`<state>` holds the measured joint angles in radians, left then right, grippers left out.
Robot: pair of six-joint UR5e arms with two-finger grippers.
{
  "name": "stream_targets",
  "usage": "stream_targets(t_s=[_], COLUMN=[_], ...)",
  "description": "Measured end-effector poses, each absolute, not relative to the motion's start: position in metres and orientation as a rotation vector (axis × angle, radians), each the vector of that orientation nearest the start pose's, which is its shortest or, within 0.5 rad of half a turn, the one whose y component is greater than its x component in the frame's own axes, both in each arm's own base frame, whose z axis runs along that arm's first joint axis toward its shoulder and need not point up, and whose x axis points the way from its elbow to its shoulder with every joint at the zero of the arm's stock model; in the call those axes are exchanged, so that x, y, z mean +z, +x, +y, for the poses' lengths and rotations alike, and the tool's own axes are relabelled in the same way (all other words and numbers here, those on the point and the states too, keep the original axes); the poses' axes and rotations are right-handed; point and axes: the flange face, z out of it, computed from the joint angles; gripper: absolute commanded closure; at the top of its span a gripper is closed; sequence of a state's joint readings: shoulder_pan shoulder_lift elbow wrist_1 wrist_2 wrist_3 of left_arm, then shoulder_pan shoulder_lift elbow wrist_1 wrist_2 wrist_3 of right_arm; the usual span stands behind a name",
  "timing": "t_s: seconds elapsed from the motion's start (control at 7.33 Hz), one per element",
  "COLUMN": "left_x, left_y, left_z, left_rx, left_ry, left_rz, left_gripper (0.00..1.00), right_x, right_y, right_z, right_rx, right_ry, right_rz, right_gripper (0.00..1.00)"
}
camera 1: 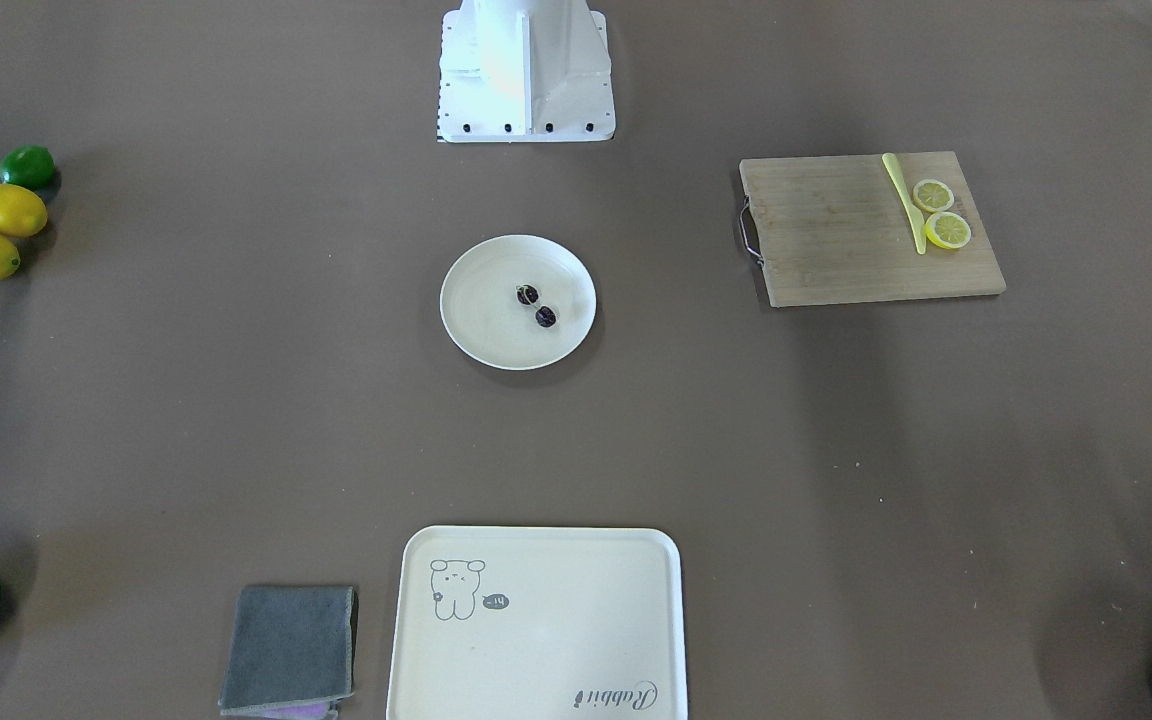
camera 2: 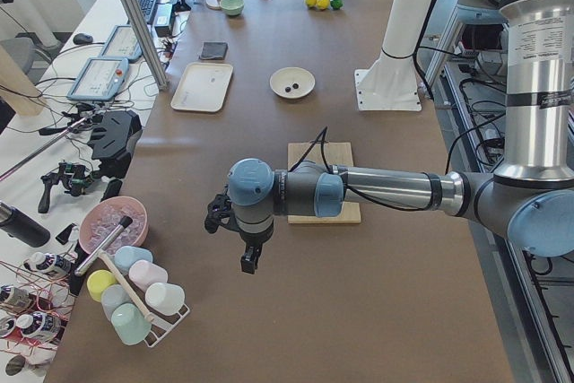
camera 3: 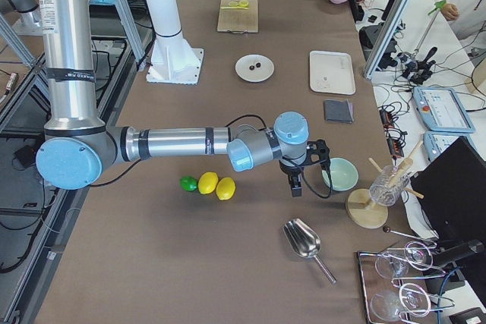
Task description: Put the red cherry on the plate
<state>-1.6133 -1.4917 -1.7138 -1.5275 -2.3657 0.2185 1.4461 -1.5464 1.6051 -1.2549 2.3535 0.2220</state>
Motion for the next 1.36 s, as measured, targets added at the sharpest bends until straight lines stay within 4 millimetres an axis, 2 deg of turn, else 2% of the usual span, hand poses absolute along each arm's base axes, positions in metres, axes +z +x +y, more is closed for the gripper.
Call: stream_targets(t_s=[0.55, 1.36], left_x=[0.637, 0.637], left_y=[-0.081, -0.081], left_z=[-0.456, -0.455], left_rx=[0.167, 0.171], left_ry=[0.108, 0.109], left_rz=[0.789, 0.787], left_gripper=[0.02, 0.02], right_x=[0.601, 0.602], right_y=[0.020, 0.021], right_z=[-0.519, -0.519], right_rx=[-0.103, -0.103], right_ry=[0.189, 0.186], right_rz=[-0.802, -0.800], right_gripper=[0.00, 0.00])
